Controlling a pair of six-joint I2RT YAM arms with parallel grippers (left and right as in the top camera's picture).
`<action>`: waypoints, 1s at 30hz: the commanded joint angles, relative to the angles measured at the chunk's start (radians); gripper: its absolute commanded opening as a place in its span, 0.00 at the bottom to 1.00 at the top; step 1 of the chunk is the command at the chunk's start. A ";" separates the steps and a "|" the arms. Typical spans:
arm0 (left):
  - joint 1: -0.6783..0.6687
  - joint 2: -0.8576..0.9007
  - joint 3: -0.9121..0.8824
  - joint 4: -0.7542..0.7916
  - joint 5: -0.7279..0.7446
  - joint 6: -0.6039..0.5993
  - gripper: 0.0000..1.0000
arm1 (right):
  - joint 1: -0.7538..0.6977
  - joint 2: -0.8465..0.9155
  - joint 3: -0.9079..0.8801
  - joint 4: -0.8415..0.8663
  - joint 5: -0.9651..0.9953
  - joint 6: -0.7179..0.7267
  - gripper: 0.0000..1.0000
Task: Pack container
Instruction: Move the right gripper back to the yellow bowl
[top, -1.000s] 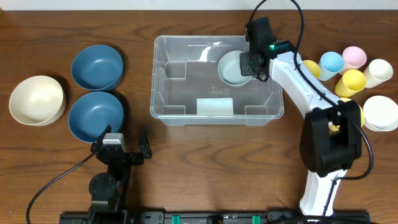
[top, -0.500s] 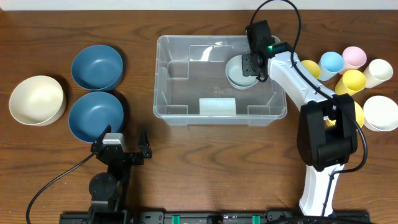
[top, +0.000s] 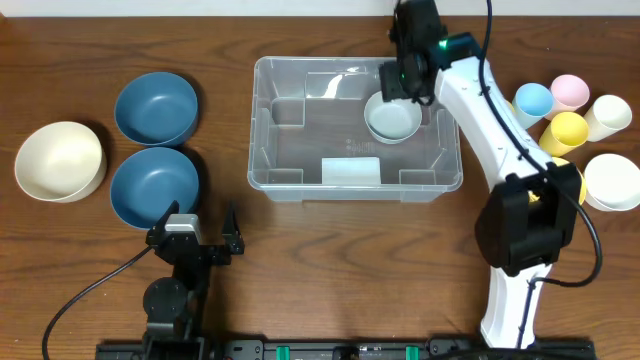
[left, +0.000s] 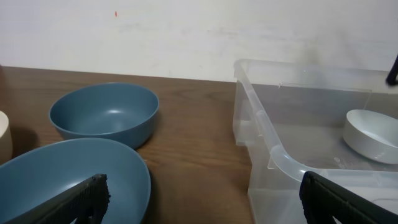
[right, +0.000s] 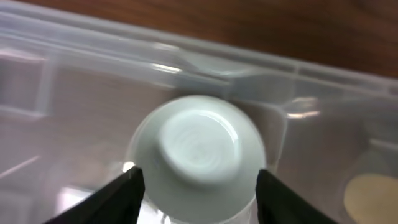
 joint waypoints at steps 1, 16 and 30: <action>0.005 -0.001 -0.016 -0.040 -0.019 0.017 0.98 | 0.028 -0.068 0.149 -0.104 -0.035 0.048 0.60; 0.005 -0.001 -0.016 -0.040 -0.019 0.017 0.98 | -0.223 -0.323 0.312 -0.584 0.087 0.299 0.79; 0.005 -0.001 -0.016 -0.040 -0.019 0.017 0.98 | -0.558 -0.484 -0.116 -0.602 0.150 0.407 0.80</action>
